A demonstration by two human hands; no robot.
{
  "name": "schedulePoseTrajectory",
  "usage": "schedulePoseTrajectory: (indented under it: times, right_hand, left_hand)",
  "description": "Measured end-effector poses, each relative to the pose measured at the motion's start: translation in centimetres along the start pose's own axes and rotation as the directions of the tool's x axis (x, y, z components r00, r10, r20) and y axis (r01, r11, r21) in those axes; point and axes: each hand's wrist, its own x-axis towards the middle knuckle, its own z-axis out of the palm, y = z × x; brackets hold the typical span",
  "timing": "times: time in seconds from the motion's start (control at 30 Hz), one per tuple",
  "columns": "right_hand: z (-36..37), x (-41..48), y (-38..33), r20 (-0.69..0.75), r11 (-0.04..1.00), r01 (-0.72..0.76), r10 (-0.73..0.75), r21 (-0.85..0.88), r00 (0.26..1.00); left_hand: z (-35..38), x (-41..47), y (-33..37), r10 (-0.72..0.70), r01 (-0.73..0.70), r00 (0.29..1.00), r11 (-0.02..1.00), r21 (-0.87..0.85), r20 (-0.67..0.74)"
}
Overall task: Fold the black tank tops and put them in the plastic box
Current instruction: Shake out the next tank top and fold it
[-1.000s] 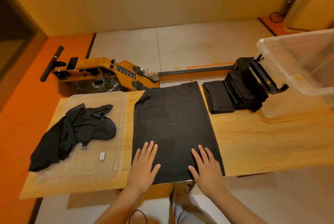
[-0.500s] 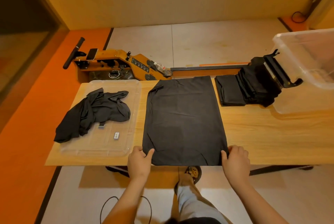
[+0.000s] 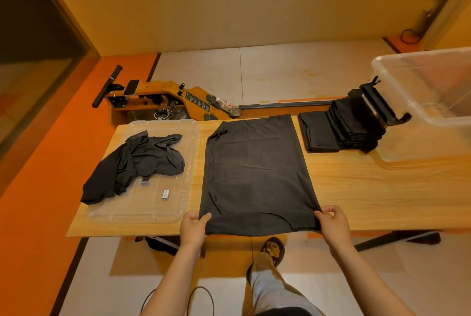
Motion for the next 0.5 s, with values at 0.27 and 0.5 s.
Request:
schedulePoseTrajectory:
  times: [0.27, 0.5]
  right_hand:
    - [-1.6, -3.5, 1.3, 0.085, 0.998, 0.037, -0.041, 0.053, 0.996]
    - [-2.5, -6.3, 2.8, 0.151, 0.994, 0.057, -0.071, 0.092, 0.986]
  left_hand:
    - [-2.0, -2.4, -1.7, -0.003, 0.001, 1.0, 0.997, -0.077, -0.027]
    - [-3.7, -3.7, -3.8, 0.032, -0.034, 0.999, 0.997, -0.066, -0.022]
